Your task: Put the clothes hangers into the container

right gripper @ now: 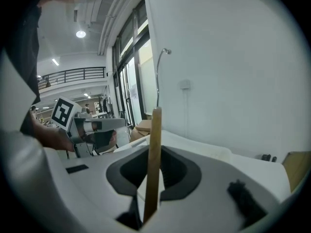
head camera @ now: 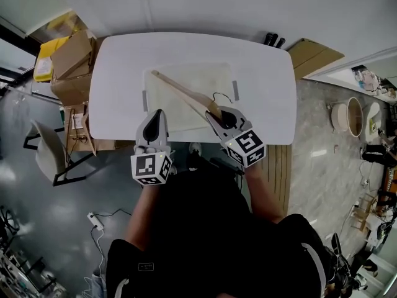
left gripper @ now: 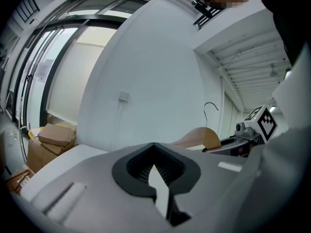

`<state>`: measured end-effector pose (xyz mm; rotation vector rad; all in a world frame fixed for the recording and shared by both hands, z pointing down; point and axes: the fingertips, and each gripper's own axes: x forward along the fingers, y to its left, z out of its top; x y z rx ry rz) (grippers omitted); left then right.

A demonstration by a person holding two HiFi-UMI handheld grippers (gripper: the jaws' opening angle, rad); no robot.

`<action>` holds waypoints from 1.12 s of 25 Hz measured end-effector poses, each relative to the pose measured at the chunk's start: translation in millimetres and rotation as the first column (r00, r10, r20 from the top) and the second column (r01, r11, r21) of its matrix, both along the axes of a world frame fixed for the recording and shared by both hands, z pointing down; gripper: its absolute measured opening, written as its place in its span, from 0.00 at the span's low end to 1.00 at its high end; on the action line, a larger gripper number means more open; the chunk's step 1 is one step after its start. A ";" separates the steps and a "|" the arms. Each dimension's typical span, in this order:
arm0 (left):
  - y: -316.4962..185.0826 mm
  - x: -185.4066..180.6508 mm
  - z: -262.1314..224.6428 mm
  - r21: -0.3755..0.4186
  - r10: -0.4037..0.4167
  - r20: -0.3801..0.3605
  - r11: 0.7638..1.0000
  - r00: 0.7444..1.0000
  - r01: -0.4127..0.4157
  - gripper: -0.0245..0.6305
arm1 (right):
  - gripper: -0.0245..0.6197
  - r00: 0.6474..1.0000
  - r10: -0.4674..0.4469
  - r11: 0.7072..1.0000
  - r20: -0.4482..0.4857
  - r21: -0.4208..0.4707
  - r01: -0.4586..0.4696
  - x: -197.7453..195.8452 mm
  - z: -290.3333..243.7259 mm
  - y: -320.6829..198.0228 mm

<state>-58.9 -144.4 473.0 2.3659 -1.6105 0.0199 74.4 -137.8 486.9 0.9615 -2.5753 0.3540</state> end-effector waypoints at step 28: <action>-28.1 0.9 10.2 -0.029 -0.036 0.022 0.999 0.999 0.037 0.04 | 0.13 0.989 -0.111 0.991 -0.099 -0.091 0.102 -9.6 40.5 -38.9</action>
